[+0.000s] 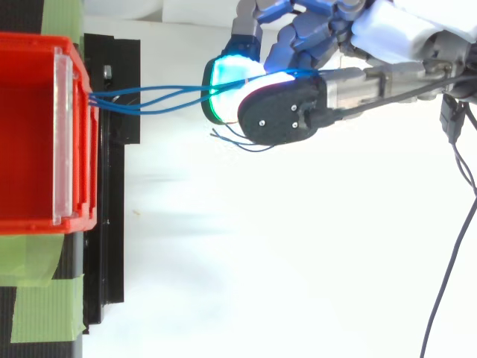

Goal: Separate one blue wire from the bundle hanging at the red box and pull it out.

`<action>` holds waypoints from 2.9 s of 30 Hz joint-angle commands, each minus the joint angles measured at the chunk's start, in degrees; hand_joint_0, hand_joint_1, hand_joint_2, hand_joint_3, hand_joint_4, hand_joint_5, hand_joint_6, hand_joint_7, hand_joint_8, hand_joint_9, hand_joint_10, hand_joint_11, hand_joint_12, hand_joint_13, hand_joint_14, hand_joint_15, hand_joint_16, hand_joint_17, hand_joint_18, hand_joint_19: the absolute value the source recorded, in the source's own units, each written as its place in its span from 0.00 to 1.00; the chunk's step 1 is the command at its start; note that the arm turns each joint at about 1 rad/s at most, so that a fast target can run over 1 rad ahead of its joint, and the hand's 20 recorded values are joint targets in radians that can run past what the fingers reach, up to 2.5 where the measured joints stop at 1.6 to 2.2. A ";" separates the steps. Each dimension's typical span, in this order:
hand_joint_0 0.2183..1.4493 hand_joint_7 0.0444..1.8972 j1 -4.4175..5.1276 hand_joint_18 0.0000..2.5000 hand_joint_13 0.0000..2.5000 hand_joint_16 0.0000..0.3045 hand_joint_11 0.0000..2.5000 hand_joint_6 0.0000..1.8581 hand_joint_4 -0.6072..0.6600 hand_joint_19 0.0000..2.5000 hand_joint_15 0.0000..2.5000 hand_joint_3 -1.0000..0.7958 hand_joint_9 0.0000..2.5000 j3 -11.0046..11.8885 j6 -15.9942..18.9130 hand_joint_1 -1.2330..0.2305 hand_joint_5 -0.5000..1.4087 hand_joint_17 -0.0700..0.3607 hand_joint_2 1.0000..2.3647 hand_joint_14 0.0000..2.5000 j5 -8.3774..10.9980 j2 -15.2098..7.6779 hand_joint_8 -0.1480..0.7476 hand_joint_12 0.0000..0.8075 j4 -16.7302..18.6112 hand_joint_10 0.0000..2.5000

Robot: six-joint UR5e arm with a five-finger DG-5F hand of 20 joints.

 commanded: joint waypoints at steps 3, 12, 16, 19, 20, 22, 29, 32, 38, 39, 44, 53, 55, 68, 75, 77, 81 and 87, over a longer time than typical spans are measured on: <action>0.27 0.55 0.00 0.28 0.43 0.16 0.59 0.45 0.70 0.31 0.53 0.32 0.31 0.03 0.00 0.43 0.14 0.42 0.01 0.44 0.00 0.00 0.56 0.45 -0.08 0.36; 0.31 0.56 0.00 0.30 0.46 0.16 0.58 0.46 0.70 0.31 0.54 0.38 0.34 0.03 0.00 0.50 0.15 0.41 0.01 0.41 0.09 0.00 0.56 0.43 -0.08 0.38; 0.31 0.57 0.00 0.30 0.46 0.16 0.58 0.46 0.70 0.31 0.54 0.39 0.34 0.03 -0.09 0.50 0.15 0.42 0.02 0.41 0.09 0.00 0.56 0.43 -0.08 0.39; 0.31 0.57 0.00 0.31 0.47 0.16 0.58 0.46 0.70 0.31 0.55 0.42 0.34 -0.06 -0.18 0.47 0.15 0.42 0.02 0.40 0.09 0.00 0.56 0.43 -0.08 0.39; 0.31 0.57 0.00 0.31 0.47 0.16 0.58 0.46 0.70 0.31 0.56 0.43 0.34 0.03 -0.18 0.46 0.15 0.42 0.02 0.39 0.09 0.00 0.56 0.43 -0.08 0.39; 0.31 0.56 0.00 0.31 0.47 0.16 0.58 0.47 0.70 0.31 0.56 0.44 0.34 0.03 -0.18 0.44 0.15 0.42 0.02 0.38 0.09 0.00 0.55 0.43 -0.08 0.39; 0.31 0.56 0.00 0.31 0.47 0.16 0.58 0.47 0.67 0.31 0.58 0.46 0.34 0.03 -0.09 0.40 0.15 0.42 0.02 0.35 0.09 0.00 0.56 0.43 -0.08 0.40; 0.30 0.57 0.00 0.31 0.48 0.16 0.58 0.47 0.66 0.31 0.58 0.48 0.34 0.03 -0.09 0.40 0.15 0.42 0.02 0.33 0.09 0.00 0.56 0.43 -0.17 0.39; 0.30 0.57 0.00 0.30 0.47 0.17 0.61 0.47 0.66 0.31 0.60 0.49 0.34 0.03 -0.09 0.36 0.15 0.43 0.02 0.30 0.09 0.00 0.56 0.44 -0.08 0.37; 0.30 0.58 0.00 0.30 0.47 0.17 0.61 0.47 0.67 0.30 0.60 0.49 0.34 0.03 -0.09 0.34 0.15 0.43 0.02 0.30 0.09 0.00 0.55 0.44 -0.08 0.36; 0.31 0.59 0.00 0.28 0.46 0.17 0.62 0.47 0.69 0.30 0.61 0.47 0.33 0.03 -0.09 0.31 0.14 0.43 0.02 0.29 0.09 0.00 0.55 0.45 -0.17 0.35; 0.36 0.59 0.00 0.27 0.44 0.17 0.64 0.47 0.69 0.28 0.62 0.38 0.29 0.03 -0.18 0.24 0.13 0.43 0.01 0.25 0.09 0.00 0.54 0.46 -0.08 0.33; 0.38 0.59 0.00 0.27 0.44 0.16 0.64 0.47 0.69 0.27 0.63 0.36 0.28 0.03 -0.18 0.23 0.13 0.42 0.01 0.24 0.09 0.00 0.54 0.46 -0.17 0.33; 0.27 0.57 0.00 0.27 0.43 0.17 0.61 0.46 0.70 0.31 0.58 0.29 0.30 0.03 -0.18 0.41 0.13 0.44 0.00 0.33 0.09 0.00 0.56 0.46 -0.08 0.33; 0.29 0.57 0.00 0.29 0.45 0.17 0.60 0.46 0.70 0.31 0.58 0.31 0.33 0.03 -0.18 0.48 0.14 0.43 0.01 0.32 0.09 0.00 0.55 0.44 -0.17 0.35; 0.31 0.57 0.00 0.29 0.46 0.17 0.59 0.46 0.70 0.31 0.59 0.35 0.33 0.03 -0.18 0.46 0.14 0.43 0.01 0.31 0.09 0.00 0.55 0.44 -0.08 0.36; 0.32 0.57 0.09 0.30 0.48 0.17 0.59 0.47 0.68 0.31 0.60 0.41 0.35 0.03 -0.18 0.41 0.15 0.43 0.02 0.30 0.09 0.00 0.56 0.43 -0.17 0.38; 0.32 0.58 0.09 0.31 0.50 0.17 0.60 0.47 0.64 0.31 0.61 0.47 0.36 0.03 -0.18 0.35 0.15 0.43 0.02 0.29 0.09 0.00 0.56 0.44 -0.08 0.37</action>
